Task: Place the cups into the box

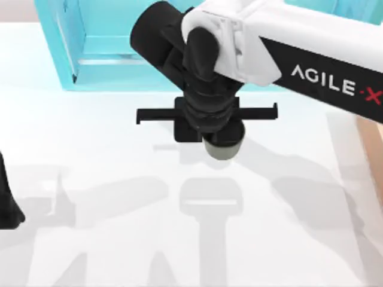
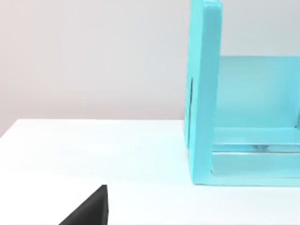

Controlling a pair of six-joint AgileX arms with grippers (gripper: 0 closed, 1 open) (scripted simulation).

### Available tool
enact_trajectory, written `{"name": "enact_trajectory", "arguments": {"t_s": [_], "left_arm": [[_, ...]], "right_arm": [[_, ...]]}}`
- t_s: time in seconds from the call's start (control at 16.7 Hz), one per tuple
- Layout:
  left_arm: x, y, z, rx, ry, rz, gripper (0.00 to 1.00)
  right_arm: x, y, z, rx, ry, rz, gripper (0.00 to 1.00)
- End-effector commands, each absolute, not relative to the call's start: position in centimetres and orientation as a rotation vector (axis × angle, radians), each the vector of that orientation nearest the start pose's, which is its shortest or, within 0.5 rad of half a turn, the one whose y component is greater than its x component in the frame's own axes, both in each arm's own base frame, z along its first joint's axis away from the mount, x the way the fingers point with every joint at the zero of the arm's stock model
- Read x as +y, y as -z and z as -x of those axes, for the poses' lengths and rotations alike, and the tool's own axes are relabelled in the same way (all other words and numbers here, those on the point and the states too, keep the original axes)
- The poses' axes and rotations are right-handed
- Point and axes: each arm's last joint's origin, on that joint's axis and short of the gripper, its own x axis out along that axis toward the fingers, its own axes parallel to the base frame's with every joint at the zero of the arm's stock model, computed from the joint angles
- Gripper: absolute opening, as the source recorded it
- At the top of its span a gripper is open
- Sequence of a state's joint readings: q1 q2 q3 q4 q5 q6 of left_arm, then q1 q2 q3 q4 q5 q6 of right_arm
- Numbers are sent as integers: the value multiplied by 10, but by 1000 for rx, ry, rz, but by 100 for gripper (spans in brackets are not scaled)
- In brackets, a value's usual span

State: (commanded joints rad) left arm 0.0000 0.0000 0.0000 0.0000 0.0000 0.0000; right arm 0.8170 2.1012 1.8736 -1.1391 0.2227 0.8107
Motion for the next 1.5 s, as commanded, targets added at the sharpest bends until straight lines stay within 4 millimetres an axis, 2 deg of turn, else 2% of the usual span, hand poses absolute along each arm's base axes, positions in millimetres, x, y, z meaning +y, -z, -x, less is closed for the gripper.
{"name": "enact_trajectory", "arguments": {"t_s": [0.12, 0.24, 0.36, 0.42, 0.54, 0.72, 0.9, 0.96, 1.08, 1.26, 1.5], "left_arm": [[-1, -160, -106, 0, 0, 0, 100], [-1, -160, -106, 0, 0, 0, 100], [-1, -160, -106, 0, 0, 0, 100], [-1, -160, -106, 0, 0, 0, 100], [-1, -160, -106, 0, 0, 0, 100], [-1, -160, -106, 0, 0, 0, 100], [-1, -160, -106, 0, 0, 0, 100], [-1, -160, -106, 0, 0, 0, 100], [-1, -160, -106, 0, 0, 0, 100], [-1, -160, -106, 0, 0, 0, 100], [-1, -160, -106, 0, 0, 0, 100]], "right_arm": [[315, -235, -296, 1269, 2, -1, 0], [303, -238, -304, 1278, 4, 4, 0], [277, -243, -319, 1301, 12, 18, 0], [257, -245, -328, 1318, 19, 26, 0], [206, -250, -348, 1364, 36, 41, 0], [109, -257, -366, 1450, 53, 48, 0], [16, -265, -357, 1516, 42, 21, 0], [-9, -269, -350, 1529, 31, 8, 0], [-44, -274, -333, 1539, 7, -18, 0], [-69, -280, -315, 1536, -19, -45, 0], [-71, -280, -313, 1535, -21, -48, 0]]}}
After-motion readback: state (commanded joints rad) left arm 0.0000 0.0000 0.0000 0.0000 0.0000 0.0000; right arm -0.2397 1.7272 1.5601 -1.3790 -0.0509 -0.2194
